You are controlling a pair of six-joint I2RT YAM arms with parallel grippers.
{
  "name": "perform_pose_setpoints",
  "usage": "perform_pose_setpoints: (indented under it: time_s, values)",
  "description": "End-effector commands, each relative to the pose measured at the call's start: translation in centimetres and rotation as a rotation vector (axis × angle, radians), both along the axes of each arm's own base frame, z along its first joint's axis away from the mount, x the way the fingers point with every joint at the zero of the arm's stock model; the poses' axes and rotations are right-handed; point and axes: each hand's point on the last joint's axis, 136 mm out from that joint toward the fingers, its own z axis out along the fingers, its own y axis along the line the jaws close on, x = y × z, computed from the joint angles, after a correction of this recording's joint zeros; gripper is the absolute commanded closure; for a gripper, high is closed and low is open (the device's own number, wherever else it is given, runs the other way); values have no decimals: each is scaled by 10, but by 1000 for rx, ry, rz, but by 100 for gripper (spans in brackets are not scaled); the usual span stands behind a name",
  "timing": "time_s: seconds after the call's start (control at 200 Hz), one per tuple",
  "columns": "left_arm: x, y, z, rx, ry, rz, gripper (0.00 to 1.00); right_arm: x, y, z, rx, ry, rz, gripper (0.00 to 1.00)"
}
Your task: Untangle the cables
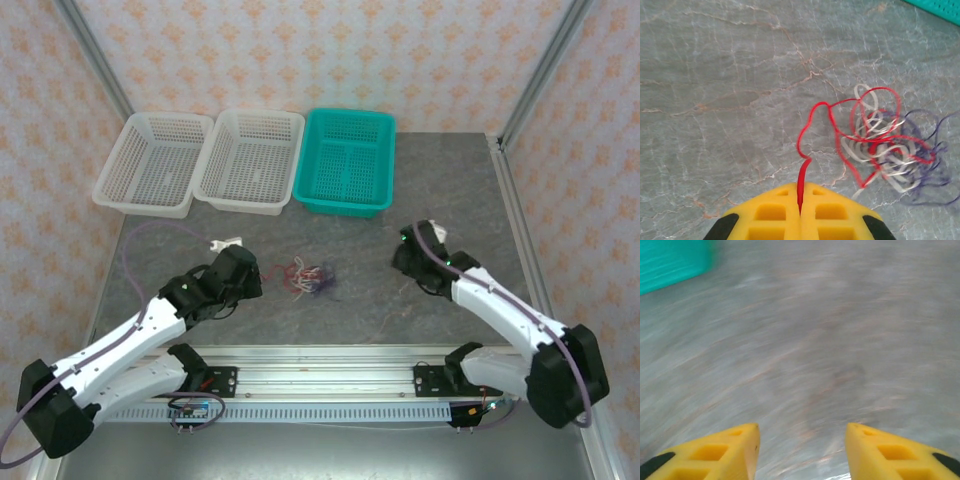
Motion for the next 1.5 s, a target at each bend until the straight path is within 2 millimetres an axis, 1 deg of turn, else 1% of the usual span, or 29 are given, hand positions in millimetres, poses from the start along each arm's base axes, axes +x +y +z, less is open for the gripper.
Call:
perform_pose_setpoints:
  time_s: [0.0,0.06,0.095,0.155,0.19,0.215,0.27,0.305,0.375,0.415,0.455,0.545,0.666,0.736,0.781,0.816,0.856,0.906,0.941,1.021,1.081,1.126,1.191,1.256,1.306,1.361,1.411,1.471,1.491]
  values:
    - [5,-5,5,-16,-27,-26,100,-6,87,52,6,-267,473,44]
    - [5,-6,9,-17,-38,-32,100,-18,121,59,-8,-349,629,41]
    - [5,-6,11,-20,-44,-38,100,-25,140,57,-25,-389,726,40]
    - [5,-8,13,-31,-53,-47,100,-43,170,49,-100,-450,934,33]
    - [4,-9,14,-41,-58,-54,100,-52,185,36,-178,-457,1046,24]
    - [4,-10,13,-47,-58,-59,100,-55,193,30,-238,-467,1111,21]
    - [4,-12,14,-61,-63,-64,100,-56,207,11,-374,-445,1209,16]
    - [3,-14,13,-68,-61,-67,100,-51,212,-1,-468,-418,1242,14]
    - [3,-14,13,-74,-60,-68,100,-31,218,-19,-626,-374,1229,14]
    - [3,-14,13,-73,-58,-66,100,-19,218,-31,-703,-350,1202,16]
    - [2,-13,13,-71,-59,-64,100,-7,216,-42,-782,-342,1179,22]
    - [0,-6,17,-55,-69,-47,100,2,214,-63,-859,-318,1164,42]
    - [-2,17,29,18,-112,12,100,1,207,-71,-726,-267,1099,71]
    - [-2,34,41,70,-142,55,100,1,194,-72,-635,-220,1044,85]
    - [-2,44,46,98,-151,73,100,0,180,-75,-606,-186,1004,93]
    - [-2,55,48,131,-147,98,100,2,168,-75,-601,-164,963,96]
    - [-3,69,49,174,-129,136,100,3,152,-76,-608,-140,908,95]
    - [-6,87,44,222,-92,179,100,7,132,-75,-613,-127,821,93]
    - [-8,97,39,237,-65,206,100,9,121,-71,-572,-124,762,92]
    - [-11,108,25,207,-17,254,100,12,98,-64,-467,-123,631,93]
    - [-8,97,19,144,-24,226,100,14,85,-54,-375,-142,545,95]
    - [-3,84,12,76,-28,199,100,16,82,-45,-304,-177,511,99]
    - [3,63,1,-26,-28,143,100,16,84,-27,-237,-247,504,100]
    - [10,27,-4,-173,-51,15,99,12,97,-9,-177,-307,570,100]
    - [14,1,2,-260,-94,-94,93,5,110,3,-132,-339,656,100]
    - [12,-22,13,-274,-147,-208,86,-1,122,15,-97,-375,736,100]
    - [8,-37,25,-192,-210,-335,79,-4,127,25,-88,-400,783,100]
    - [1,-54,39,-100,-275,-472,69,-8,131,29,-107,-400,838,100]
    - [-2,-58,42,-73,-292,-509,67,-9,130,41,-110,-429,848,100]
